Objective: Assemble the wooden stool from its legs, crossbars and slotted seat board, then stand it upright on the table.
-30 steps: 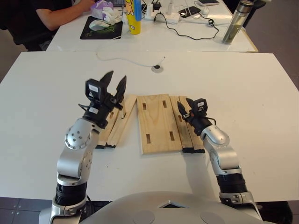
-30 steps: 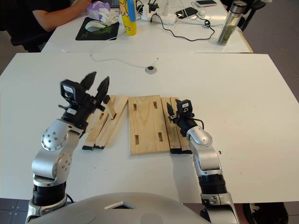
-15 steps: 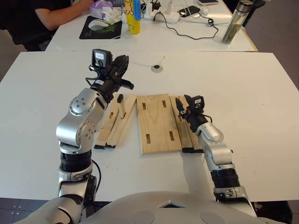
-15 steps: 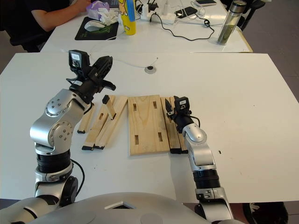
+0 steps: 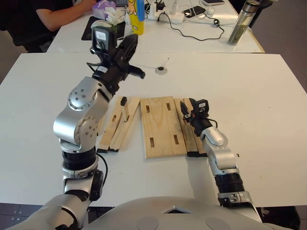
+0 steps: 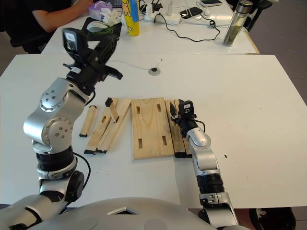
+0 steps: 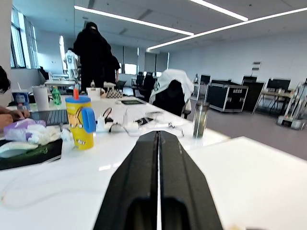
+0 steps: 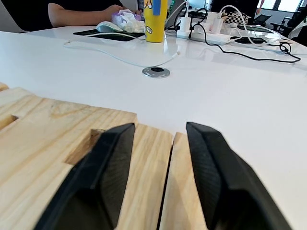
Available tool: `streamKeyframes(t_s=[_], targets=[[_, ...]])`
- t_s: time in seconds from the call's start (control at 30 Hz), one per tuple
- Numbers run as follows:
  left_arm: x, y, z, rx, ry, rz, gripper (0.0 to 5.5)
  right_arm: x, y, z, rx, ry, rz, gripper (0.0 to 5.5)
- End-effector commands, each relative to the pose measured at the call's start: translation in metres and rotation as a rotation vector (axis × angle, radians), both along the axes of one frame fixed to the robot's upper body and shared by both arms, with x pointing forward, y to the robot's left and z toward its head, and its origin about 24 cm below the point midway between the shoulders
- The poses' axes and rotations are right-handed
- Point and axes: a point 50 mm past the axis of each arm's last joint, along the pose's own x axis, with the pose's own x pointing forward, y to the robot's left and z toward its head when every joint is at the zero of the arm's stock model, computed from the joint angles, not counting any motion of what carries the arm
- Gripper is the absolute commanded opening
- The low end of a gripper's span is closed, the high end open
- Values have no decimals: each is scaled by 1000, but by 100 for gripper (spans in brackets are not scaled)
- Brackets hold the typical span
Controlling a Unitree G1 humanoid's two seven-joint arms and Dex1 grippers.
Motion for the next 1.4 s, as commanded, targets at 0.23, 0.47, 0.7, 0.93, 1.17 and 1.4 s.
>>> streamKeyframes(t_s=[0.23, 0.47, 0.7, 0.93, 1.17, 1.4], targets=[[-3, 18, -54, 112, 214, 88, 3, 2, 2, 10, 7, -28, 5, 197], [-2, 11, -37, 55, 132, 65, 3, 2, 2, 7, 8, -20, 4, 197], [0, 16, 24, -28, -202, 124, 3, 2, 0, 5, 5, -19, -2, 197], [-8, 3, 49, -28, -350, 51, 3, 1, 1, 4, 4, -16, 0, 197], [-21, 15, -91, 260, 325, -13, 3, -3, 4, 6, 8, -16, 12, 197], [-6, 9, -55, 170, 148, 2, 3, -5, 6, 4, 11, -7, 15, 197]])
